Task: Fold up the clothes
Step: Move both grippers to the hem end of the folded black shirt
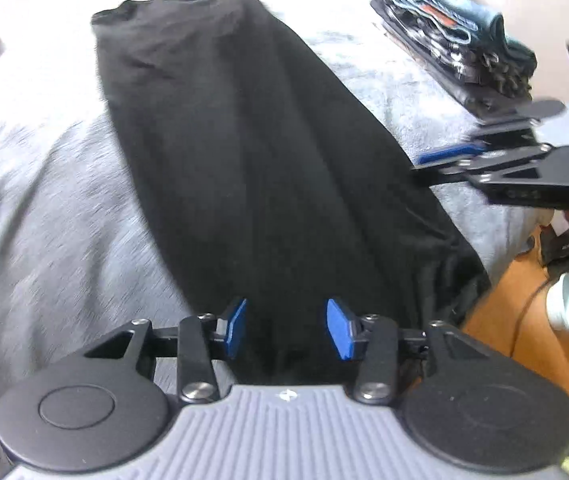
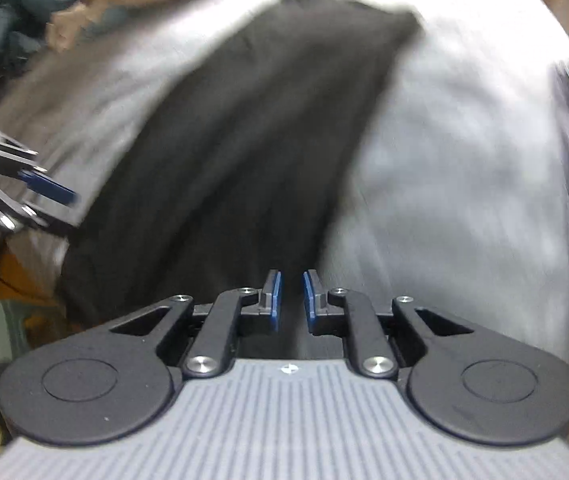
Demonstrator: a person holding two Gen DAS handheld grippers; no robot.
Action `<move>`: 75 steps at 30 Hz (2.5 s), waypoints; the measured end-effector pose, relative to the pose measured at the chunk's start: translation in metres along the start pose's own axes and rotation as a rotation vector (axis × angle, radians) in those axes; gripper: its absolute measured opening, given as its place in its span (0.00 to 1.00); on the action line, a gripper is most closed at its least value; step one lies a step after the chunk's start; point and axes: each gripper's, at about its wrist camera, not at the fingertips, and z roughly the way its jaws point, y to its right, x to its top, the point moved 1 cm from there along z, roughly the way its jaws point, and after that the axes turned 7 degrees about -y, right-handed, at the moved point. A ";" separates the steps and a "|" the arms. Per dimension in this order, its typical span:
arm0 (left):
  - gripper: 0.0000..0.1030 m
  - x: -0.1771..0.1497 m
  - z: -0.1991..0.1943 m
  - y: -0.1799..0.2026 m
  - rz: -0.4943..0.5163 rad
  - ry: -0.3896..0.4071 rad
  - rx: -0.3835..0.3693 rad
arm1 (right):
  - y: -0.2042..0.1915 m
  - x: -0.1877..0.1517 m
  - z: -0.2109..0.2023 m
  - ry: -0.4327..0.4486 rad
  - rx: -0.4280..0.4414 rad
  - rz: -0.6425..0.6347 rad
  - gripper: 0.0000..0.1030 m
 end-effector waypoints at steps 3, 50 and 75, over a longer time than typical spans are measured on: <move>0.43 -0.023 0.018 -0.013 -0.041 -0.088 0.017 | -0.005 0.009 0.025 -0.015 0.014 -0.042 0.11; 0.44 -0.016 -0.005 0.050 0.324 0.037 0.050 | -0.022 -0.002 0.003 -0.097 -0.113 -0.250 0.14; 0.45 -0.099 0.030 0.064 0.084 -0.223 -0.113 | -0.078 -0.059 0.038 -0.244 -0.004 -0.205 0.15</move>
